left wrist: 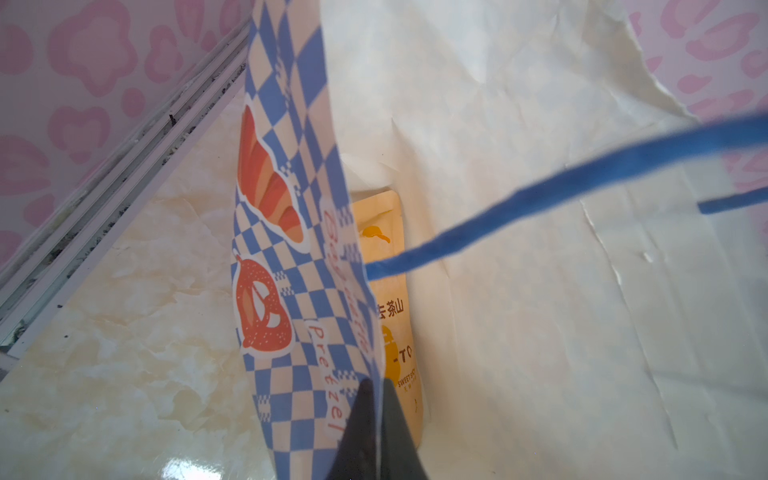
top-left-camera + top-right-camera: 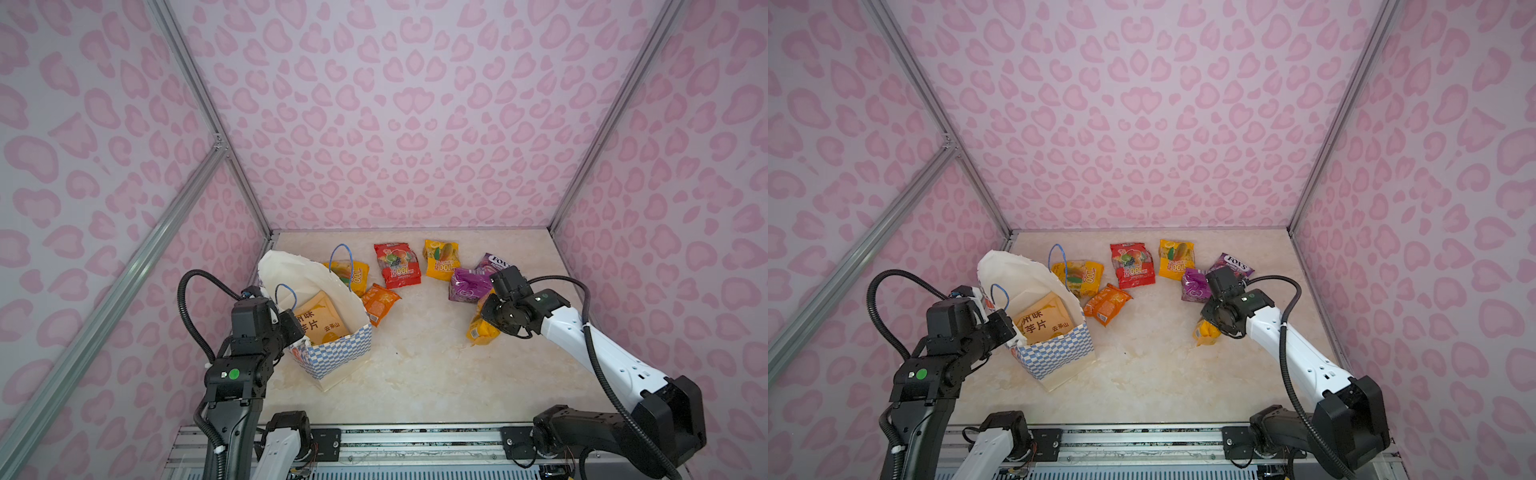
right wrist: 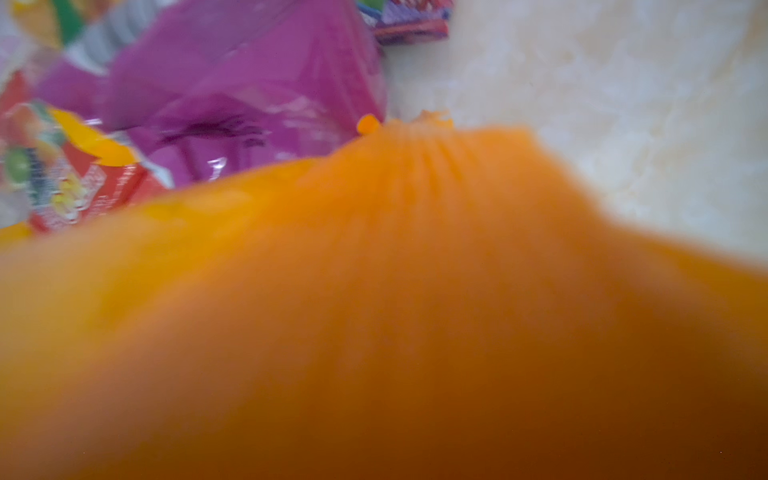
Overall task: Place the snacks into the paper bag
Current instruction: 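Grasp the yellow LOT 100 gummy bag with the right gripper and lift, then carry the yellow gummy bag over the paper bag and lower it in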
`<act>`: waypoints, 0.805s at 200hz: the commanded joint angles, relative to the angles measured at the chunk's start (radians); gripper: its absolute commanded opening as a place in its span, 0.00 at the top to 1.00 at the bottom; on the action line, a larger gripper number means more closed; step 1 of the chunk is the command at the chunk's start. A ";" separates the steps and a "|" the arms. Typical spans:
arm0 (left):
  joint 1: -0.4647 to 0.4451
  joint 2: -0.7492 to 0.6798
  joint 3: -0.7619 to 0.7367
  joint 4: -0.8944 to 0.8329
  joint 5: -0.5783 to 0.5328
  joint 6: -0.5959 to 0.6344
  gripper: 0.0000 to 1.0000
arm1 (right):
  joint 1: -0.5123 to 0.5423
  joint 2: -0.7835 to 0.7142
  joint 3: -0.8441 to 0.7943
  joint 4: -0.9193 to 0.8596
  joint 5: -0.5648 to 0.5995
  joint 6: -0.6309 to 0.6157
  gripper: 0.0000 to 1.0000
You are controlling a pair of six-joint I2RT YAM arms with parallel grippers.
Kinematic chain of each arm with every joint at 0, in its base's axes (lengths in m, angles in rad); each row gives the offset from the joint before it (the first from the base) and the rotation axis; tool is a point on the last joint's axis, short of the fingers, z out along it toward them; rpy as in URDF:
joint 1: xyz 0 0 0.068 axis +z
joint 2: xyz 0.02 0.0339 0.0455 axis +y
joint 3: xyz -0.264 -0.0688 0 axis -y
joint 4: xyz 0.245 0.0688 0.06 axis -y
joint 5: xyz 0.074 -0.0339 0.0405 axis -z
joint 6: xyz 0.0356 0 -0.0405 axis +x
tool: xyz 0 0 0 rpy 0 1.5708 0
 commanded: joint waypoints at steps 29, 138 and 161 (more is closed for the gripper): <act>0.001 0.000 0.004 0.021 0.002 0.006 0.97 | 0.106 -0.020 0.211 0.033 0.068 -0.223 0.67; 0.001 -0.013 0.008 0.016 0.016 -0.002 0.97 | 0.321 0.126 0.631 0.129 0.087 -0.466 0.67; 0.001 -0.014 0.008 0.016 0.017 -0.002 0.97 | 0.376 0.171 0.725 0.144 0.057 -0.512 0.67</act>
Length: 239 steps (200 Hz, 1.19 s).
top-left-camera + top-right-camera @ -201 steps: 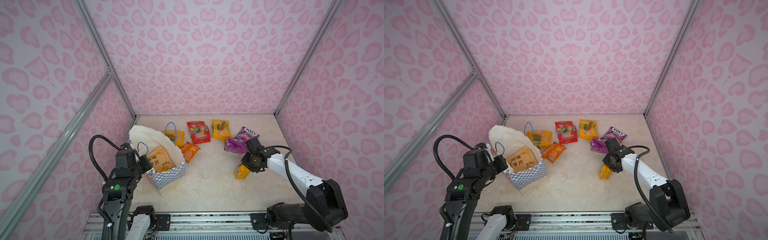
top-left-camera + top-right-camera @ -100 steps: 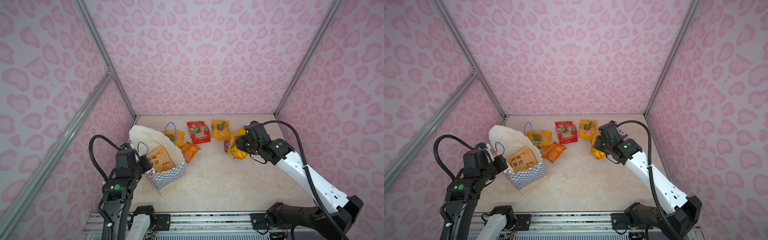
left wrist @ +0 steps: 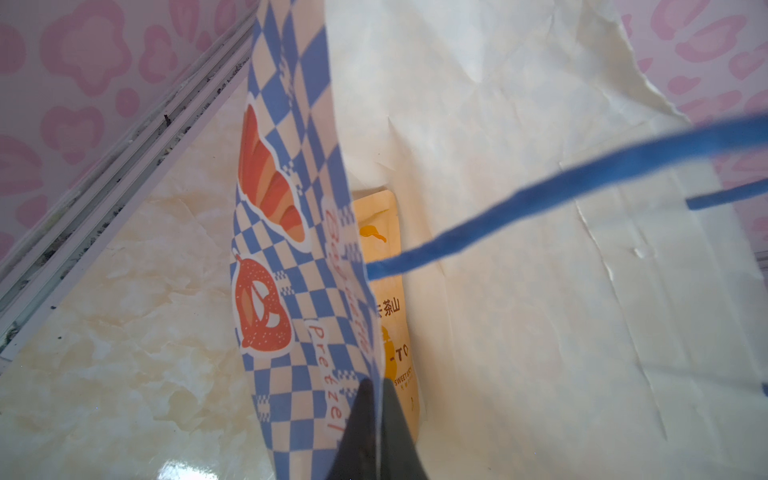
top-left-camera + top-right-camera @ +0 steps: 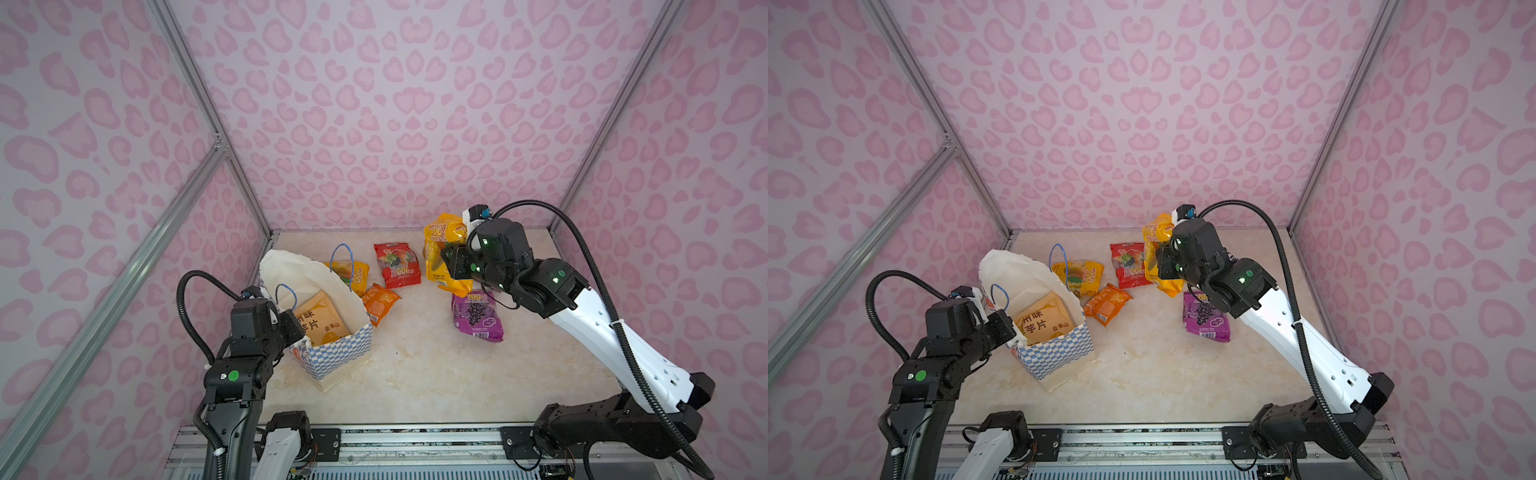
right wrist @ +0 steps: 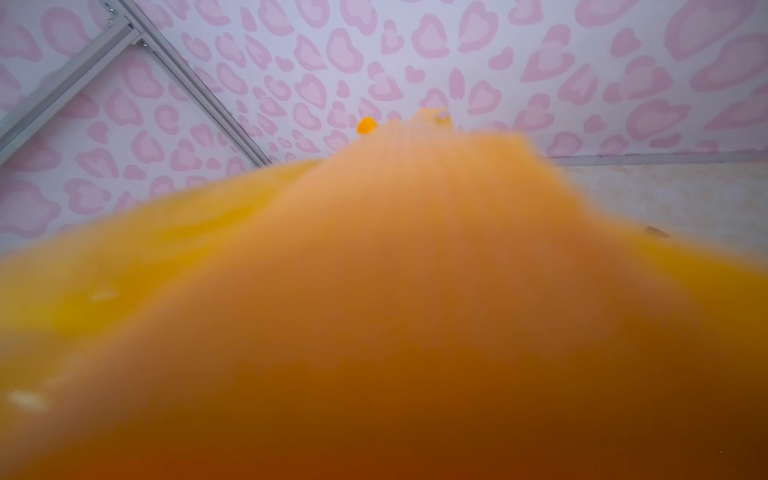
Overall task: Place the snacks into the paper bag
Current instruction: 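Carry the yellow gummy bag over the paper bag and lower it in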
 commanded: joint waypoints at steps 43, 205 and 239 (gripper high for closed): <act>0.001 -0.007 0.004 0.023 0.013 -0.008 0.97 | 0.189 0.131 0.283 0.137 -0.066 -0.175 0.66; 0.001 -0.042 -0.002 0.003 0.001 -0.020 0.97 | 0.351 0.775 0.774 0.020 -0.246 -0.127 0.68; 0.001 -0.056 -0.002 0.005 -0.002 -0.025 0.97 | 0.348 0.877 0.814 -0.057 -0.233 -0.112 0.68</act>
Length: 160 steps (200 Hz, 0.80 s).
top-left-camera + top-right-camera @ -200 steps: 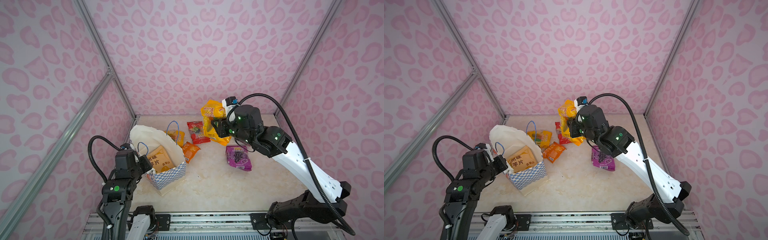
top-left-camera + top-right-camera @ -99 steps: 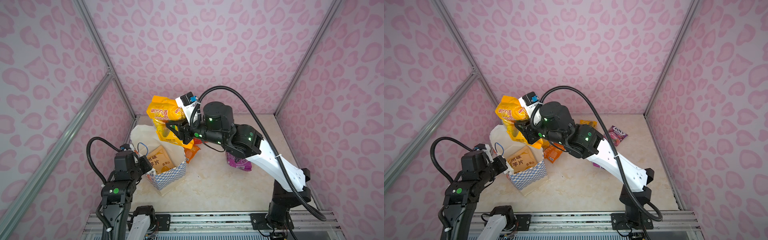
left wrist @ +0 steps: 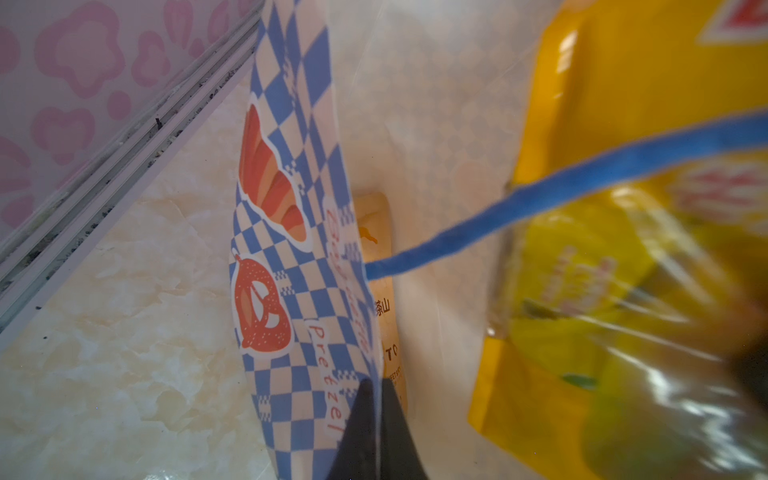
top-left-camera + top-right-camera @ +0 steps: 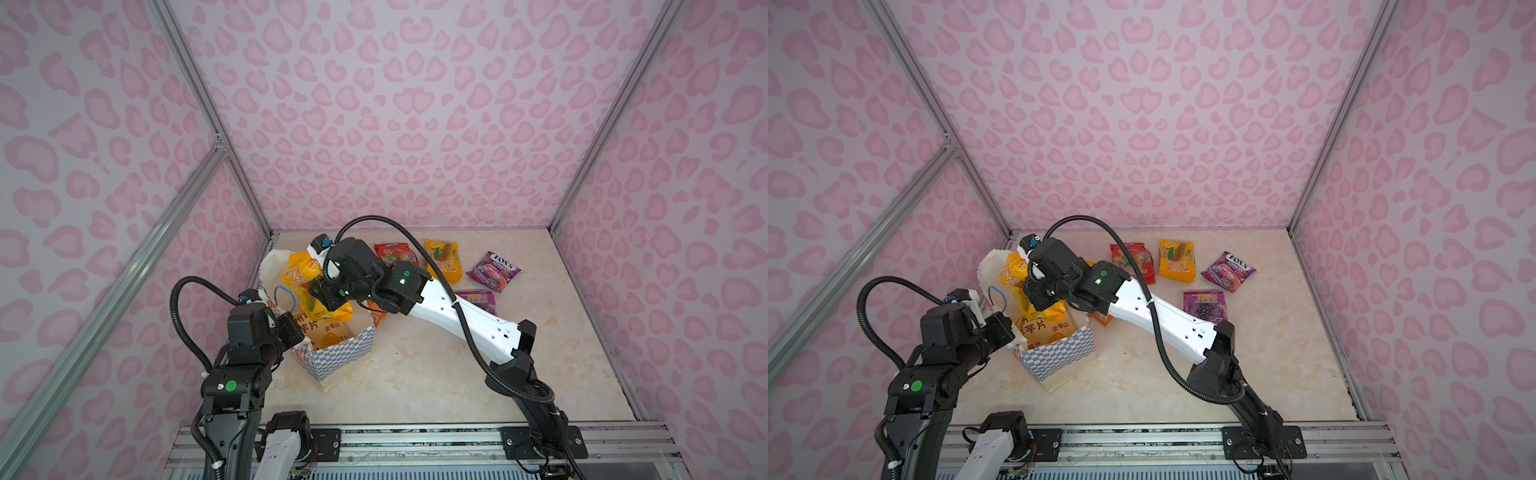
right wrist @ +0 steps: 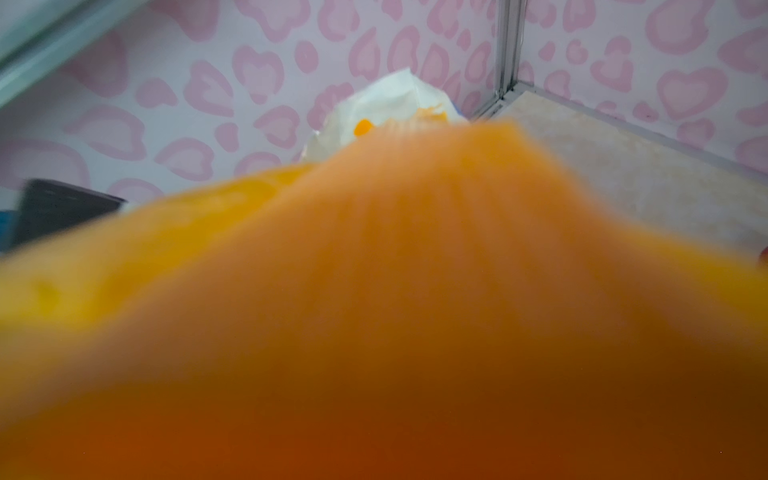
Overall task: Place the snacks into the paper bag
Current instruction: 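Carry the yellow gummy bag over the paper bag and lower it in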
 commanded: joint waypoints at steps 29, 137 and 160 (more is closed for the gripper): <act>0.001 -0.012 -0.001 0.010 -0.014 -0.003 0.97 | 0.000 0.160 0.138 -0.093 -0.031 0.049 0.68; 0.001 -0.011 0.058 -0.043 -0.021 -0.025 0.97 | 0.019 0.256 0.162 -0.120 -0.115 0.102 0.33; 0.001 -0.020 0.076 -0.041 0.007 -0.052 0.97 | 0.022 0.230 0.165 -0.107 -0.132 0.076 0.26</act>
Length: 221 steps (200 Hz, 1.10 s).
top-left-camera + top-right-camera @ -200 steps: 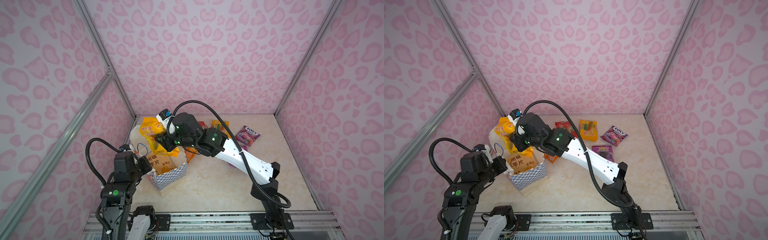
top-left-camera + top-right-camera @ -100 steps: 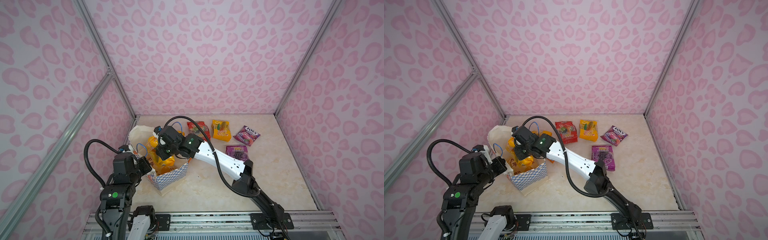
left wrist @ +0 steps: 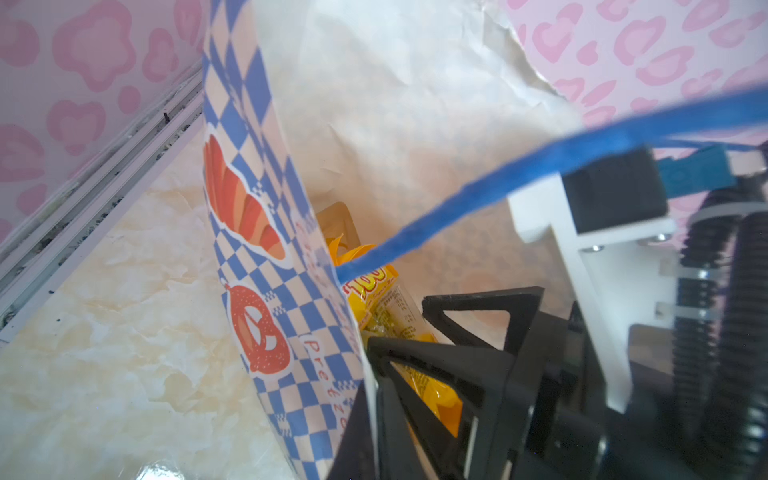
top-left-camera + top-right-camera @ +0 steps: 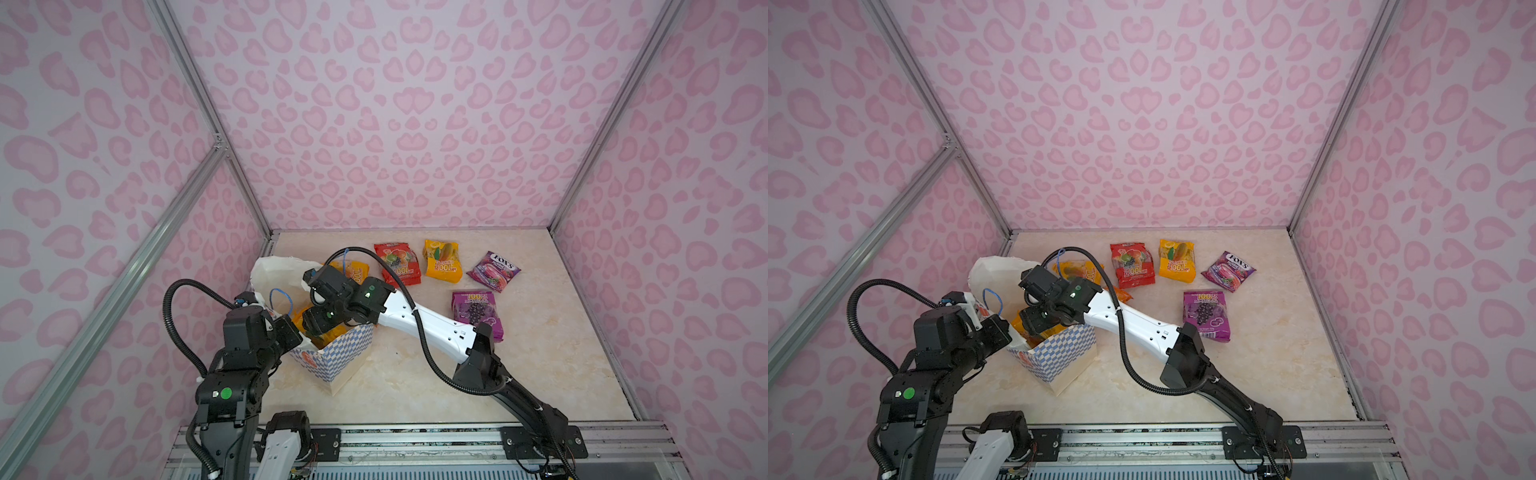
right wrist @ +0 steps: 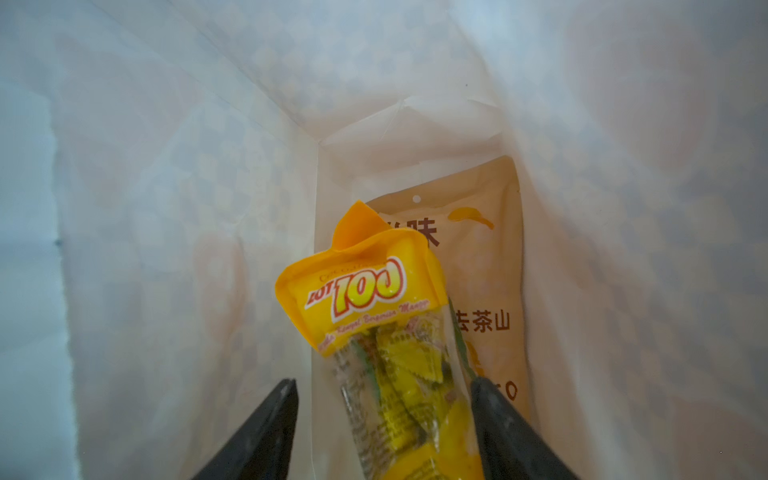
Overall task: Place the snacks into the paper bag
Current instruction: 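Carry the yellow gummy bag over the paper bag and lower it in, then release the yellow gummy bag inside and raise the right gripper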
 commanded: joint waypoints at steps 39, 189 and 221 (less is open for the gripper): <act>0.001 0.009 0.034 -0.003 -0.062 -0.030 0.97 | 0.002 -0.127 0.035 0.022 -0.025 -0.099 0.15; 0.001 0.032 0.006 -0.034 -0.212 0.014 0.96 | -0.318 -0.892 -1.136 0.451 0.112 0.011 0.03; 0.001 0.039 0.020 -0.028 -0.206 0.008 0.96 | -0.347 -0.766 -1.152 0.465 0.052 0.060 0.05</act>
